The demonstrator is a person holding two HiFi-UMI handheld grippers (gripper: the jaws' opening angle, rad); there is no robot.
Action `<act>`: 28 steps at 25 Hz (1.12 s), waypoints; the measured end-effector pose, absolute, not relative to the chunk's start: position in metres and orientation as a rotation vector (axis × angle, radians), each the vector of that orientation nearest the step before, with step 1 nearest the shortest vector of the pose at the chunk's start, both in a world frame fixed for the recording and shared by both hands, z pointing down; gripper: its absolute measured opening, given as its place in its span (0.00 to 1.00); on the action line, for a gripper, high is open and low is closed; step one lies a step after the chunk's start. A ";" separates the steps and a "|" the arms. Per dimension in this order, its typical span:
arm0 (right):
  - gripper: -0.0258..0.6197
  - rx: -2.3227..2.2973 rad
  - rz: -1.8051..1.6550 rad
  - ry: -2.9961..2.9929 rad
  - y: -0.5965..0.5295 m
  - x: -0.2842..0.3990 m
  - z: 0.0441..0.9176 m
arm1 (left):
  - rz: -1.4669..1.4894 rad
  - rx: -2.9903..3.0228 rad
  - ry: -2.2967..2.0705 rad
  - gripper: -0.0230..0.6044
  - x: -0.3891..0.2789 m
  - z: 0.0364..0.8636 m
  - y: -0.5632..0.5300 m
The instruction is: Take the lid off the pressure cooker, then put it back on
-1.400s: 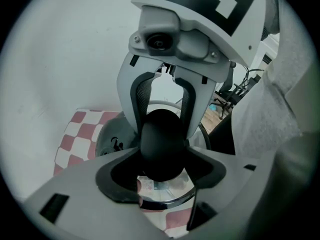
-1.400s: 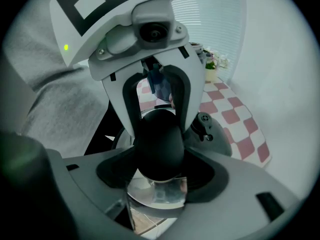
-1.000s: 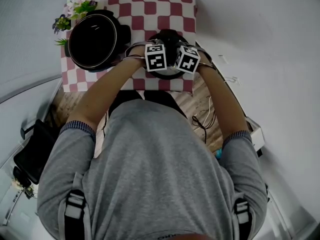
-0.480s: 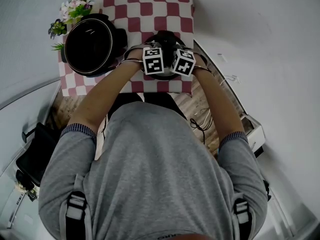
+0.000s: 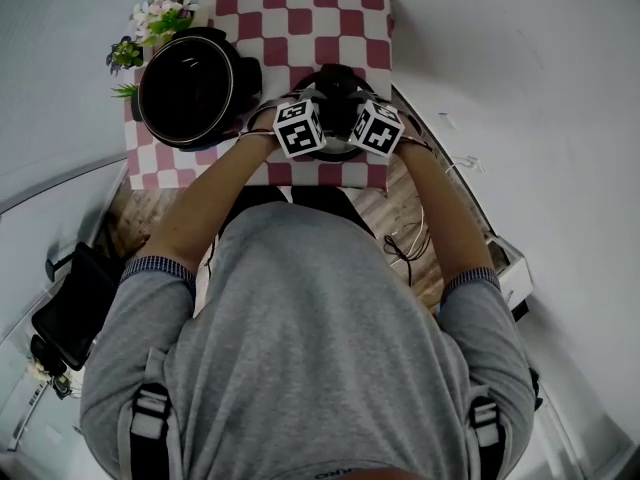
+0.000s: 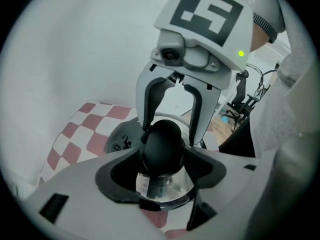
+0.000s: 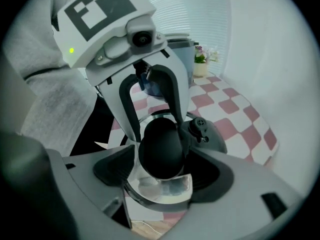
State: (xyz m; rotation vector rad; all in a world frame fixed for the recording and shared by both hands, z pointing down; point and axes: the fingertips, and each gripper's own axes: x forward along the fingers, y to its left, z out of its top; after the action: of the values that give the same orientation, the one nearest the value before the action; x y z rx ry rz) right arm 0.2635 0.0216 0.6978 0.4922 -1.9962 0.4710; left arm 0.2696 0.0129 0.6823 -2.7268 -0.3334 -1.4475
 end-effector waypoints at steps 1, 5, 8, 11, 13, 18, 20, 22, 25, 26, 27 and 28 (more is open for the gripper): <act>0.59 0.511 0.480 -2.014 0.022 0.264 0.692 | -1.425 -2.754 -0.299 0.52 0.267 0.677 0.011; 0.60 0.583 0.559 -2.082 0.024 0.265 0.671 | -1.319 -2.906 -0.184 0.52 0.257 0.650 0.008; 0.60 0.642 0.558 -2.142 0.023 0.264 0.651 | -1.203 -3.046 -0.062 0.52 0.251 0.622 0.004; 0.60 0.705 0.535 -2.206 0.020 0.262 0.625 | -1.045 -3.155 0.073 0.52 0.241 0.587 -0.004; 0.60 0.761 0.513 -2.262 0.014 0.257 0.601 | -0.923 -3.180 0.144 0.52 0.233 0.563 -0.009; 0.59 0.894 0.401 -2.388 -0.002 0.247 0.535 | -0.619 -3.212 0.299 0.52 0.209 0.501 -0.016; 0.59 0.957 0.351 -2.443 -0.006 0.242 0.506 | -0.501 -3.216 0.367 0.52 0.200 0.475 -0.021; 0.58 1.022 0.314 -2.496 -0.009 0.237 0.481 | -0.395 -3.214 0.442 0.52 0.189 0.452 -0.028; 0.57 1.123 0.270 -2.564 -0.012 0.230 0.448 | -0.262 -3.200 0.558 0.51 0.175 0.422 -0.038; 0.57 1.164 0.260 -2.590 -0.012 0.228 0.439 | -0.222 -3.194 0.593 0.51 0.170 0.414 -0.041; 0.57 1.208 0.254 -2.612 -0.013 0.227 0.430 | -0.186 -3.187 0.621 0.51 0.166 0.406 -0.043; 0.57 1.250 0.247 -2.627 -0.013 0.225 0.422 | -0.158 -3.178 0.642 0.51 0.163 0.399 -0.044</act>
State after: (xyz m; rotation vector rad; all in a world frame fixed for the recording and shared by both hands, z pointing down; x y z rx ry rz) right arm 0.2252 -0.0134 0.4220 1.2503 -2.6274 0.2471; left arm 0.1627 -0.0439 0.3992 -3.1781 0.6422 -0.1575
